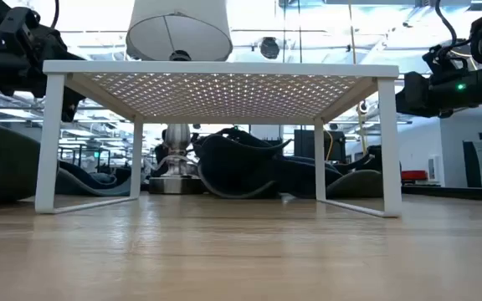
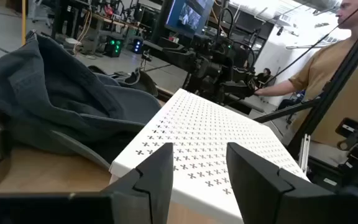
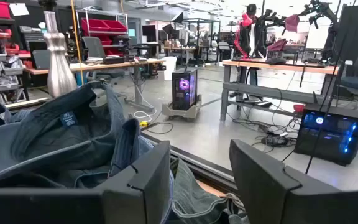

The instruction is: Pick & Place hat

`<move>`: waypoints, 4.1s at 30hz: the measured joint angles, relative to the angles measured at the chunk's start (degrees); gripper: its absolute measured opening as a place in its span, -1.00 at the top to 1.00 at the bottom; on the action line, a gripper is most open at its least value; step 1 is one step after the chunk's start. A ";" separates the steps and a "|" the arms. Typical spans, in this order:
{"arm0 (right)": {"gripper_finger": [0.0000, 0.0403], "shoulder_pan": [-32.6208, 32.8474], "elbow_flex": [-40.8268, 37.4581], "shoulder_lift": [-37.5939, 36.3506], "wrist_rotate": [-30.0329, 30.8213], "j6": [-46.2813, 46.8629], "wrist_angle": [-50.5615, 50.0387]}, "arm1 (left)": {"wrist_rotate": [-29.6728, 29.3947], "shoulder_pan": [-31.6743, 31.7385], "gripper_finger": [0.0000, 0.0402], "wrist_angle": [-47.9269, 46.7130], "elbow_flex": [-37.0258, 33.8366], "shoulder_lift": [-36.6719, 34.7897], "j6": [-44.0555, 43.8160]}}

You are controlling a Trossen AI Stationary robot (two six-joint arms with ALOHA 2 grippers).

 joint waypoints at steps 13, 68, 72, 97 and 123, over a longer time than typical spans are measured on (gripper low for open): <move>0.20 0.00 0.01 0.02 -0.01 0.01 0.00 | 0.01 -0.02 0.24 -0.02 -0.01 0.01 0.02; 0.19 0.00 0.02 0.02 -0.02 0.00 -0.02 | 0.00 -0.02 0.24 -0.01 0.00 0.00 0.02; 0.19 -0.02 0.01 0.02 0.00 0.02 0.00 | 0.01 0.00 0.24 0.00 0.00 0.02 0.05; 0.20 -0.02 0.00 0.01 -0.01 0.02 0.00 | 2.18 -0.02 0.24 7.29 0.04 0.02 -1.65; 0.20 0.04 0.02 0.00 -0.18 0.86 1.48 | -2.93 -0.02 0.24 -23.90 34.00 20.32 -7.84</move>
